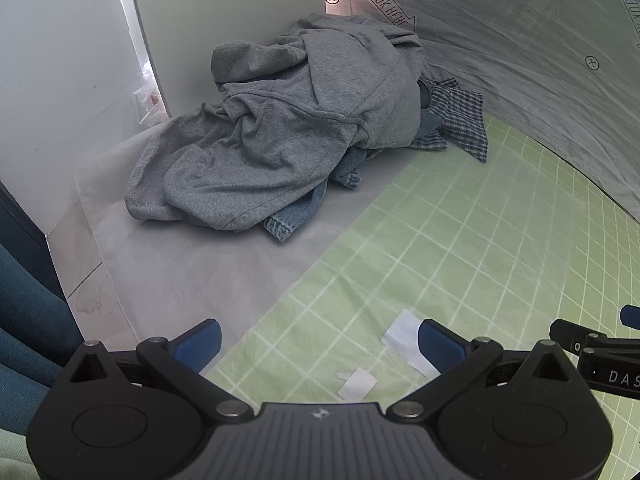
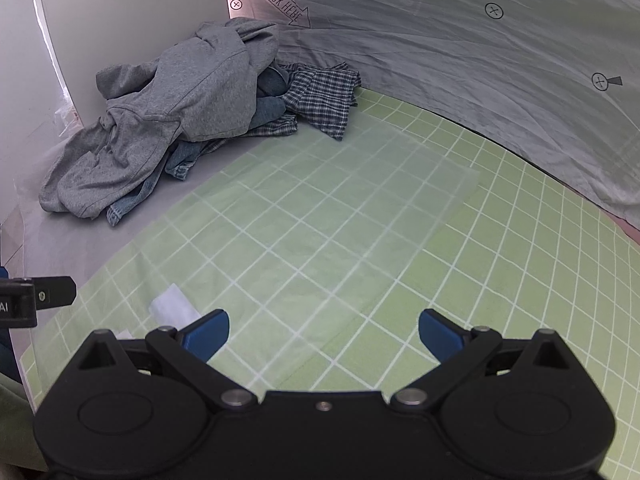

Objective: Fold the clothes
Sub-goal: 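Reach into the pile and grasp the grey hoodie with both grippers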

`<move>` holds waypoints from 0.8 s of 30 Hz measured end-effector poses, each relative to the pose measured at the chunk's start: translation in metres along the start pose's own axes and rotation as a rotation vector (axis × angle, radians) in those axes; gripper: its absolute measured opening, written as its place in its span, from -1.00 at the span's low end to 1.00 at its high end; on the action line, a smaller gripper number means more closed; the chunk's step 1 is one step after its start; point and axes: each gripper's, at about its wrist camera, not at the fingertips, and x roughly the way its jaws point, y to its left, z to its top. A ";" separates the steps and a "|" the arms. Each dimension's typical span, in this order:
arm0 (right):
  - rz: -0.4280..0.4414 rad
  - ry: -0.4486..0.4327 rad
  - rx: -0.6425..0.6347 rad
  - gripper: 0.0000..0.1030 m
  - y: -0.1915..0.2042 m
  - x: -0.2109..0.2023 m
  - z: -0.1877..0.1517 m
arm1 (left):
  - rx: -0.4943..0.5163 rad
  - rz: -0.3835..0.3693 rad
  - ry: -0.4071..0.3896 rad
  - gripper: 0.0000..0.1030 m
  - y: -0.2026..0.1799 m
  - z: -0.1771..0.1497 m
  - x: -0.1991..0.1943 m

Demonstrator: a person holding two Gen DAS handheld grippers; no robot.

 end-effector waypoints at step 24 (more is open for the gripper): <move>0.069 -0.174 -0.082 0.66 0.071 0.188 0.277 | -0.238 0.089 -0.091 0.74 0.065 0.233 0.163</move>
